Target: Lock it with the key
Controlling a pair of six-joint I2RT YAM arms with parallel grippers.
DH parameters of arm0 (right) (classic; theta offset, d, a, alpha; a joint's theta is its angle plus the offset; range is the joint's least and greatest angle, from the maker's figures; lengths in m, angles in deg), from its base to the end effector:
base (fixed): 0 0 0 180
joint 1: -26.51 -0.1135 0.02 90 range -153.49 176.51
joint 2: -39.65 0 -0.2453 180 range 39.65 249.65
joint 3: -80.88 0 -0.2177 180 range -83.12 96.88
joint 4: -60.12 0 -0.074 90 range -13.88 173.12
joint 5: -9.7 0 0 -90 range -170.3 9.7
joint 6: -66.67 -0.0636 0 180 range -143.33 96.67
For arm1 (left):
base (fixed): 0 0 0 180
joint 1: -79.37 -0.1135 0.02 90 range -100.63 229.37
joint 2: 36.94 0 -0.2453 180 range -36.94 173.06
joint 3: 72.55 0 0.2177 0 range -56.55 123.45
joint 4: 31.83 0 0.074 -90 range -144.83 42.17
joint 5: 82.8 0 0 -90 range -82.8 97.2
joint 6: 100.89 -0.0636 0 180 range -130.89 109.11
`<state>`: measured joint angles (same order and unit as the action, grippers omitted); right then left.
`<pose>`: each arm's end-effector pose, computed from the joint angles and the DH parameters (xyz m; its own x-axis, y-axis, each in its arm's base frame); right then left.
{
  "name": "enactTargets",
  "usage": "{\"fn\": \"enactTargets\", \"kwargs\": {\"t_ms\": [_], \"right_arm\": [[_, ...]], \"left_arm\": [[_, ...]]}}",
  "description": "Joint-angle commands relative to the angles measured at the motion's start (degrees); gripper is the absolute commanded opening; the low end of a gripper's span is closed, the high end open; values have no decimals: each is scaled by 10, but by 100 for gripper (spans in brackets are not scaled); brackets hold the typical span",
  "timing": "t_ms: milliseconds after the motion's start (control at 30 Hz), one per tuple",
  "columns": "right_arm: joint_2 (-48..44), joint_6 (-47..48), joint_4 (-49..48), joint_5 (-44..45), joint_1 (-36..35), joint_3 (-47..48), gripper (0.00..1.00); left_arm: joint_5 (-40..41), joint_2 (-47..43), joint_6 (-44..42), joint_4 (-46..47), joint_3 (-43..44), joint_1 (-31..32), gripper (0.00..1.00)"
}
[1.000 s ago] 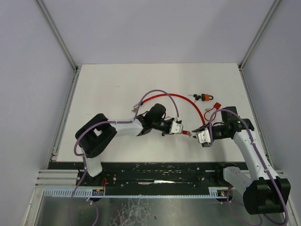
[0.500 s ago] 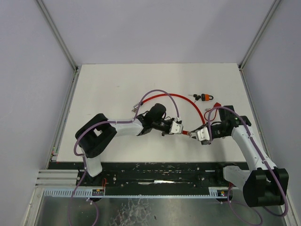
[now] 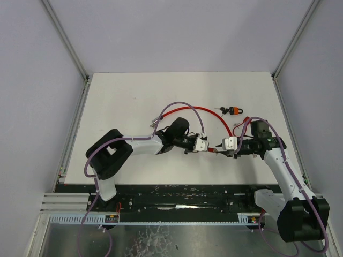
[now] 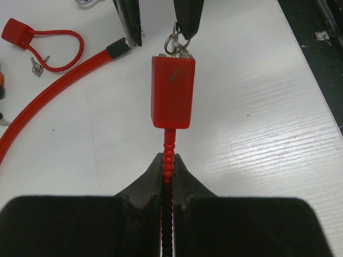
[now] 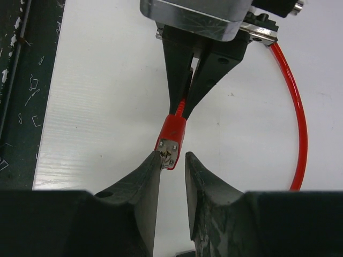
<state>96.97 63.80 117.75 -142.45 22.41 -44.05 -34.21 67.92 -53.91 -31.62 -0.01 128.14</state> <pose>0.1527 0.0673 0.2217 0.4322 -0.4368 -0.7890 -0.8855 -0.0400 -0.4629 0.2122 -0.3060 0.1695 0.3806 0.3420 -0.8591 0.9214 -0.2194 0.3208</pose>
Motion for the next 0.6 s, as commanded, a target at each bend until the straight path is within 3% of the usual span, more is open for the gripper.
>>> {"fn": "enactTargets", "kwargs": {"t_ms": [0, 567], "right_arm": [[2, -70, -35, -4, -3, 1, 31], [7, -147, -88, 39, -3, -13, 30]], "left_arm": [[9, -3, 10, 34, 5, 2, 0], [30, -12, 28, 66, -8, 2, 0]]}}
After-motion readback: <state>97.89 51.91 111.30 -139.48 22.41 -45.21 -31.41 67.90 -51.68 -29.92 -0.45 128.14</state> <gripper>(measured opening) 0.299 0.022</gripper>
